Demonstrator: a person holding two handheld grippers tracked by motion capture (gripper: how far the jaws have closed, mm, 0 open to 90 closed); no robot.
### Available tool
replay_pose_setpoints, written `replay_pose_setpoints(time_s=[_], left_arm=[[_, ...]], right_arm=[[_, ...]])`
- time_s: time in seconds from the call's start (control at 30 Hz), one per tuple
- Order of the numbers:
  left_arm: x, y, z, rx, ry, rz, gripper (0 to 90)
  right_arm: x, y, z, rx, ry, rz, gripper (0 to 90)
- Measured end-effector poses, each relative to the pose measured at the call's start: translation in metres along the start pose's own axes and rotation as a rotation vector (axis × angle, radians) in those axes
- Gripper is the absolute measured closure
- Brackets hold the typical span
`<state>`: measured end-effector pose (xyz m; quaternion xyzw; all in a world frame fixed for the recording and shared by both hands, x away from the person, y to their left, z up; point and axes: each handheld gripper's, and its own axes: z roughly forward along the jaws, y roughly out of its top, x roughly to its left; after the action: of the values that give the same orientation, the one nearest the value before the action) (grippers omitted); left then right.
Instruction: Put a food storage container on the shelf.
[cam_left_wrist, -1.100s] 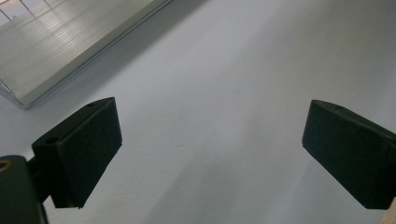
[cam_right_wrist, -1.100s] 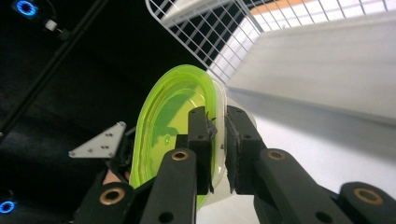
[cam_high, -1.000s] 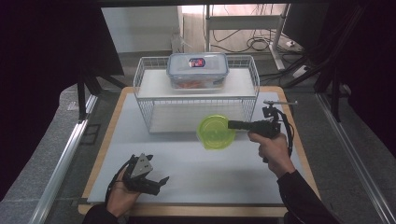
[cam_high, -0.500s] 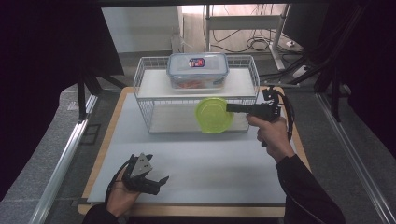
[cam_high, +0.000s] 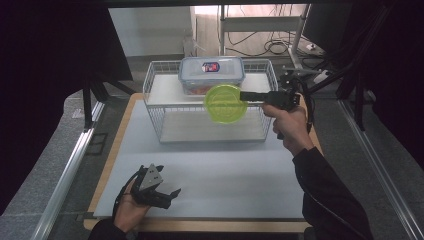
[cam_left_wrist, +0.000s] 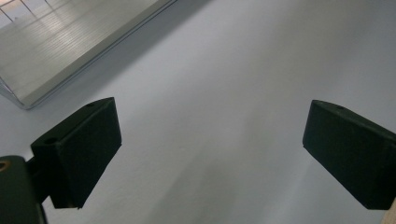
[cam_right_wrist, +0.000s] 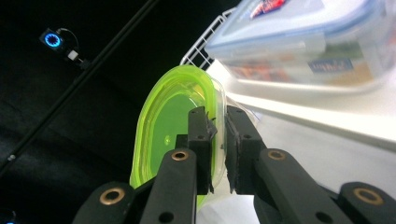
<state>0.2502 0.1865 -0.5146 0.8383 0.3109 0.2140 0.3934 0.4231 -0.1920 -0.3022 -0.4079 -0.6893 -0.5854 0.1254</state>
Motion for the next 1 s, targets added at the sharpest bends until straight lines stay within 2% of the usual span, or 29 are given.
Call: replay_pose_setpoints(time_s=[0.13, 0.27, 0.3, 0.43, 0.5, 1.0], left_arm=[[0.000, 0.000, 0.000, 0.002, -0.001, 0.001, 4.3], [0.000, 0.000, 0.000, 0.001, -0.002, 0.001, 4.3], [0.000, 0.000, 0.000, 0.001, -0.003, 0.000, 4.4], [0.000, 0.000, 0.000, 0.002, -0.004, 0.001, 4.3], [0.000, 0.000, 0.000, 0.002, -0.006, 0.002, 4.4], [-0.001, -0.001, 0.001, 0.005, -0.019, 0.009, 4.5]], right_arm=[[0.004, 0.013, 0.004, -0.015, 0.003, 0.014, 82.0], [0.009, 0.027, 0.007, -0.030, -0.014, 0.013, 82.0], [0.011, 0.034, 0.009, -0.048, -0.021, 0.012, 82.0], [0.012, 0.044, 0.012, -0.079, -0.036, 0.022, 82.0], [0.013, 0.054, 0.017, -0.096, -0.061, 0.028, 82.0], [0.014, 0.087, 0.048, -0.181, -0.172, 0.060, 81.8]])
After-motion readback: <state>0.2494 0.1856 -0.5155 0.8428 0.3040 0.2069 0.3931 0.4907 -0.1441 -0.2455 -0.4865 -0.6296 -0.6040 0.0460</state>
